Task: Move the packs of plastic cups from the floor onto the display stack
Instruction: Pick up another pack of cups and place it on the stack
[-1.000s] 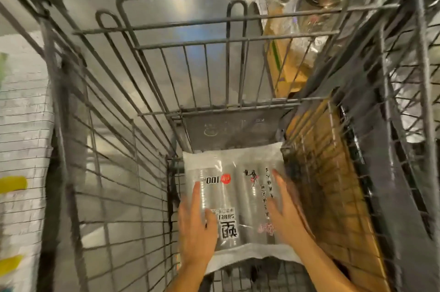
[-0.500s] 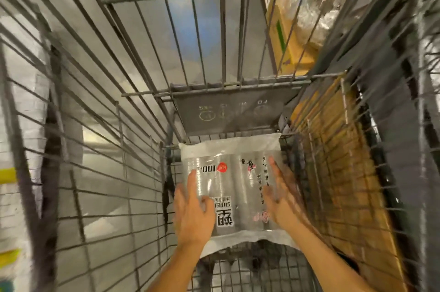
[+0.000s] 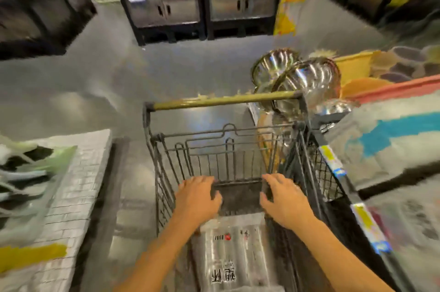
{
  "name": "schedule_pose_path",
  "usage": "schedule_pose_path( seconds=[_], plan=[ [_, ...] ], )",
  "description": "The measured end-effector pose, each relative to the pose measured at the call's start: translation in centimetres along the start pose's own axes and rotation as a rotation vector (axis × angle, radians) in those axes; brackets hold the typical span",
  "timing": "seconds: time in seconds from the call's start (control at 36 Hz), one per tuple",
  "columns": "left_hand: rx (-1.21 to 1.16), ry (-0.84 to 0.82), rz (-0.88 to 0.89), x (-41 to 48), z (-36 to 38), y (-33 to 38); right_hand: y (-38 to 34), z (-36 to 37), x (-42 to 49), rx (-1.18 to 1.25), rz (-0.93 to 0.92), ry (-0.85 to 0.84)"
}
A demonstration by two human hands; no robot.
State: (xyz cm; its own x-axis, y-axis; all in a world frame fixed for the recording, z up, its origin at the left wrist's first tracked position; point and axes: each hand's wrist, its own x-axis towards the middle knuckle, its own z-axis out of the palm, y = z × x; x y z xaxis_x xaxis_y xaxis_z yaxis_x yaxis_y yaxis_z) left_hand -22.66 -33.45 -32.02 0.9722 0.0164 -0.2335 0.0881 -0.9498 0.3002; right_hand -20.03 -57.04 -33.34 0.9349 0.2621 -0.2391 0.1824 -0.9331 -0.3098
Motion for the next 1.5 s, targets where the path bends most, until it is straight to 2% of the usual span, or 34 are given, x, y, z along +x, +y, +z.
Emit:
schedule_pose_path(
  seconds=[0.11,0.33,0.5,0.67,1.0,1.19,1.5],
  plan=[
    [0.097,-0.024,0.053,-1.8,-8.0,2.2,-2.8,-8.3,-0.6,-0.106,-0.07,0.067],
    [0.1,0.135,0.105,-7.5,-19.7,5.1,-8.4,-19.9,-4.1,-0.206,-0.142,0.152],
    [0.134,0.159,0.167,-11.8,-24.6,5.6,-11.3,-23.5,-8.6,-0.14,-0.158,0.277],
    [0.157,0.152,0.294,-17.2,-27.4,6.1,-14.1,-24.3,-16.2,-0.044,-0.088,0.35],
    [0.129,0.035,0.649,-27.2,-27.1,11.0,-14.8,-21.8,-33.8,0.014,0.268,0.426],
    [0.104,0.007,0.844,-33.5,-23.3,17.0,-12.1,-20.9,-46.5,0.033,0.491,0.481],
    [0.05,-0.11,1.142,-48.2,-16.0,28.0,-8.7,-17.2,-68.2,-0.016,0.823,0.537]
  ],
)
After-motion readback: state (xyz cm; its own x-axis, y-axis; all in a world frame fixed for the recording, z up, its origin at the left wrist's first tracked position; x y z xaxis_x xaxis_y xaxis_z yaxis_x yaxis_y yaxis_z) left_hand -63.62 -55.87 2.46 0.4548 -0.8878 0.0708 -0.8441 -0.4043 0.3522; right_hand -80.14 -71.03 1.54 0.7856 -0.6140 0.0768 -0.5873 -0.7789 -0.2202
